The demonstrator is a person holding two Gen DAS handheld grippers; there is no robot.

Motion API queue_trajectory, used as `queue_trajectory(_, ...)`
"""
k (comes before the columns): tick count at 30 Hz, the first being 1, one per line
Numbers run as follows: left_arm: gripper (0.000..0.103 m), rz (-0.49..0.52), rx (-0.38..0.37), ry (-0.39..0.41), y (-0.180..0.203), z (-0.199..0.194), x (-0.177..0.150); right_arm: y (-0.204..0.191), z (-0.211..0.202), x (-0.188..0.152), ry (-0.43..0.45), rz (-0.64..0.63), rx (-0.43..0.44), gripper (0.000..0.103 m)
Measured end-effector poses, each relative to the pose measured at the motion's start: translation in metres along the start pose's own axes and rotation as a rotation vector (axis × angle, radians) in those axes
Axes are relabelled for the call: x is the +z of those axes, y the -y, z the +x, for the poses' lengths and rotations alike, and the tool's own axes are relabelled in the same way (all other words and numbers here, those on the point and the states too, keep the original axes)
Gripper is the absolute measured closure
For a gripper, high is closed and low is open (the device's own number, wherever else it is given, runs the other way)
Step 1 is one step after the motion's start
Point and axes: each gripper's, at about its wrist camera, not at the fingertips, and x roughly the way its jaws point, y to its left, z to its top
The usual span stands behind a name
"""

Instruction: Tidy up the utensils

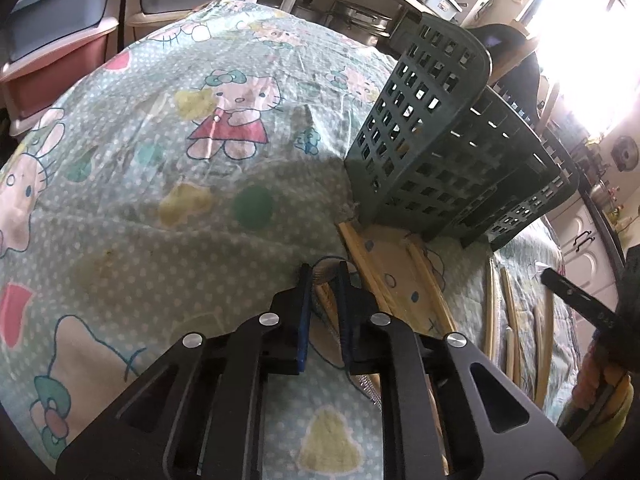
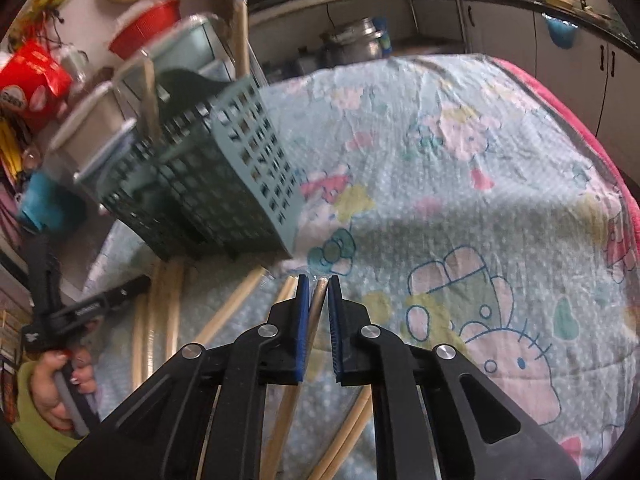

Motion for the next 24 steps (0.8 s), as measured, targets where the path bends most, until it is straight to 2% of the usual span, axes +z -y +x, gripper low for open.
queue_trajectory(4,0.099,-0.01,-0.023,0.038,0.001,-0.012,-0.002,-0.008,-0.016,-0.002,0.039,-0.011,0.01,0.094)
queue_trajectory(15,0.1,0.076,-0.08,0.213,0.03,-0.077,0.005,-0.034,-0.051,0.005,0.139,-0.062,0.029,0.096)
queue_trajectory(24,0.1,0.119,-0.107,0.305,0.05,-0.112,0.015,-0.054,-0.081,0.017,0.231,-0.101,0.051,0.097)
